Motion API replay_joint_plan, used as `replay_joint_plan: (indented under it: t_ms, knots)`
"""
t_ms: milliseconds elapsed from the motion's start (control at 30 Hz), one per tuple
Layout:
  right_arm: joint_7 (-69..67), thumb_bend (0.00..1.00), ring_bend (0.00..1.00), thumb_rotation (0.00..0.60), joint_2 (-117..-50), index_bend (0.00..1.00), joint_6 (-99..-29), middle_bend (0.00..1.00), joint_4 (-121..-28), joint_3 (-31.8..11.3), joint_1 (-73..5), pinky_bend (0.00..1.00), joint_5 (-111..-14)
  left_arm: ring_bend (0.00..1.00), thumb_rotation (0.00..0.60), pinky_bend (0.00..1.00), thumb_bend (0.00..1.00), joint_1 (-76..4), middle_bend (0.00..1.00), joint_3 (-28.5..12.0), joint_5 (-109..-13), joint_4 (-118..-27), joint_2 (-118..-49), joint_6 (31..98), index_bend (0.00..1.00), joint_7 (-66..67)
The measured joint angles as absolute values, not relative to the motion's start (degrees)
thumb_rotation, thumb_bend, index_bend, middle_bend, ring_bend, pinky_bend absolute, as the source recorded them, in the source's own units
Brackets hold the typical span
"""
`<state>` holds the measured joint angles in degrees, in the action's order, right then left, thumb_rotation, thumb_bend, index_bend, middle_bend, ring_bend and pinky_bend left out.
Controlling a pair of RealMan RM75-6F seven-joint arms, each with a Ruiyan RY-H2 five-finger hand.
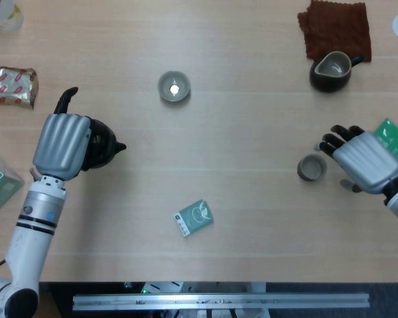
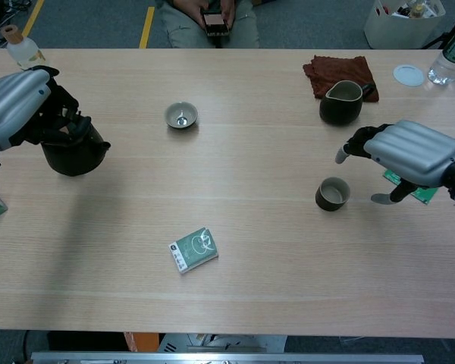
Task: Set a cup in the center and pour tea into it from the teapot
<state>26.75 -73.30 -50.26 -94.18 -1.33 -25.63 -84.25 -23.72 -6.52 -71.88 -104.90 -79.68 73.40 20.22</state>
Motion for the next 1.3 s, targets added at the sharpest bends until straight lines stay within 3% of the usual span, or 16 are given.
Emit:
replay_joint_plan:
  t_ms: [733, 1300]
  knots:
    - [37.1, 0.15, 0.17, 0.600, -83.3, 0.28, -47.9, 0.28, -87.1, 0.1, -29.8, 0.30, -75.5, 0.86, 0.534, 0.11, 0.45, -23.1, 1.00, -6.1, -72.2, -104.5, -79.0, 73.0, 0.88, 18.4]
    - [40.5, 0.28, 0.17, 0.600, -86.7, 0.40, -48.3, 0.29, -85.3, -0.1, -32.5, 0.30, -70.9, 0.86, 0.536, 0.11, 0.45, -22.6, 1.00, -6.2, -72.4, -104.2, -78.4, 73.0, 0.88, 17.0]
